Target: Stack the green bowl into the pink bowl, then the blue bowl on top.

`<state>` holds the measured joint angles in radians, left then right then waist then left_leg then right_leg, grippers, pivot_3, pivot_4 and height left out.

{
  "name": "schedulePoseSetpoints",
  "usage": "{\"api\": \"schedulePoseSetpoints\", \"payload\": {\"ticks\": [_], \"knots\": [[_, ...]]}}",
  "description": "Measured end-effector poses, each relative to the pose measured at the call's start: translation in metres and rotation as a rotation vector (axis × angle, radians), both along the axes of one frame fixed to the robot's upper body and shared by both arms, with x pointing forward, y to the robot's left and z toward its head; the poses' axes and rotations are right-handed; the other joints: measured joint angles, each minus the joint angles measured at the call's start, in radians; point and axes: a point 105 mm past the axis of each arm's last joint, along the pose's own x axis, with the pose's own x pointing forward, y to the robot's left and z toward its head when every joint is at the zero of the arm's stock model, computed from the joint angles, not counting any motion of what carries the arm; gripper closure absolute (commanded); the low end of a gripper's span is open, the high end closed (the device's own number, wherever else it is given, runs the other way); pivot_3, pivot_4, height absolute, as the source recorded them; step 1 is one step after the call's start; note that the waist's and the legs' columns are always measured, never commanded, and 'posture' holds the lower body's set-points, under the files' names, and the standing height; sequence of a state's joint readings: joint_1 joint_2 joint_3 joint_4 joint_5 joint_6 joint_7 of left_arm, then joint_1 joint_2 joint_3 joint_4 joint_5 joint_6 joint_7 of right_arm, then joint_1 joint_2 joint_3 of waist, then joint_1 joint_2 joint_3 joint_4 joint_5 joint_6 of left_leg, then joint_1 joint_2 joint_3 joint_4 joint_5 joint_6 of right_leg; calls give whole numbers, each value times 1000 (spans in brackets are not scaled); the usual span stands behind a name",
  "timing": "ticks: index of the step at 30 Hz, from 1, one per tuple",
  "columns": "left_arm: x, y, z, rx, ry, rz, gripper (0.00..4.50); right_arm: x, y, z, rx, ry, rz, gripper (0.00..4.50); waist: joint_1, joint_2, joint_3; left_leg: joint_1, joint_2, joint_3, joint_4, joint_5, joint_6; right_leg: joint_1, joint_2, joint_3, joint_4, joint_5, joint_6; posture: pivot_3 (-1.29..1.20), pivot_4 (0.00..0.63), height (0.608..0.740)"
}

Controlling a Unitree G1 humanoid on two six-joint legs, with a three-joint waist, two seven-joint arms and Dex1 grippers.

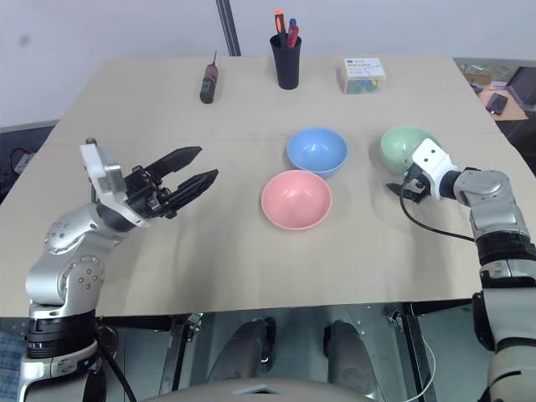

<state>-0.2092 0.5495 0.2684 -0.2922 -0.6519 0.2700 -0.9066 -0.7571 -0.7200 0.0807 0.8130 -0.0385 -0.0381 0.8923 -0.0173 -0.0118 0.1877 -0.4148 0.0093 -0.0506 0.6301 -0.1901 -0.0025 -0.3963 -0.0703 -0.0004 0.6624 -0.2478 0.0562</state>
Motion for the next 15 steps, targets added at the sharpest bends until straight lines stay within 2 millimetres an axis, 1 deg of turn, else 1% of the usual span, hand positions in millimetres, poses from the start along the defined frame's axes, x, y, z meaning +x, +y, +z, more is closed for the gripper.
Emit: {"api": "schedulePoseSetpoints", "payload": {"ticks": [1, 4, 7, 8, 11, 15], "knots": [[0, -1, 0, 0, -1, -5, 1391, 2, 0, 1, -2, -5, -3, 386, 0, 0, 0, 0, 0, 0, 0, 0, 0, 0, 0, 0, 0, 0, 0, 0, 150, 740], [-2, -1, -2, 0, -7, -17, 1307, 8, -2, 3, -23, -10, -16, 1220, -1, 0, 0, 0, 0, 1, 0, 0, 0, 0, 0, 1, 0, 0, 0, 0, 150, 740], [-3, 0, -9, 3, 7, -29, 1307, 10, 0, -1, -39, -12, -7, 2417, 0, 0, 0, 0, 0, 0, 0, 0, 0, 0, 0, 0, 0, 0, 0, 0, 150, 740], [-3, 1, -10, 3, 10, -29, 1307, 10, -1, -1, -40, -10, -7, 2882, 0, 0, 0, 0, 0, 0, 0, 0, 0, 0, 0, 0, 0, 0, 0, 0, 150, 740], [-4, 0, -11, 3, 1, -32, 1307, 10, 0, -4, -53, -11, 5, 4047, 1, 0, 0, 0, 0, 1, 0, 0, 0, 0, 0, 1, 0, 0, 0, 0, 150, 740], [-4, -2, -12, 3, 4, -38, 1307, 10, 1, -4, -59, -15, 15, 4062, 0, 0, 0, 0, 0, 0, 0, 0, 0, 0, 0, 1, 0, 0, 0, 0, 150, 740]]}}
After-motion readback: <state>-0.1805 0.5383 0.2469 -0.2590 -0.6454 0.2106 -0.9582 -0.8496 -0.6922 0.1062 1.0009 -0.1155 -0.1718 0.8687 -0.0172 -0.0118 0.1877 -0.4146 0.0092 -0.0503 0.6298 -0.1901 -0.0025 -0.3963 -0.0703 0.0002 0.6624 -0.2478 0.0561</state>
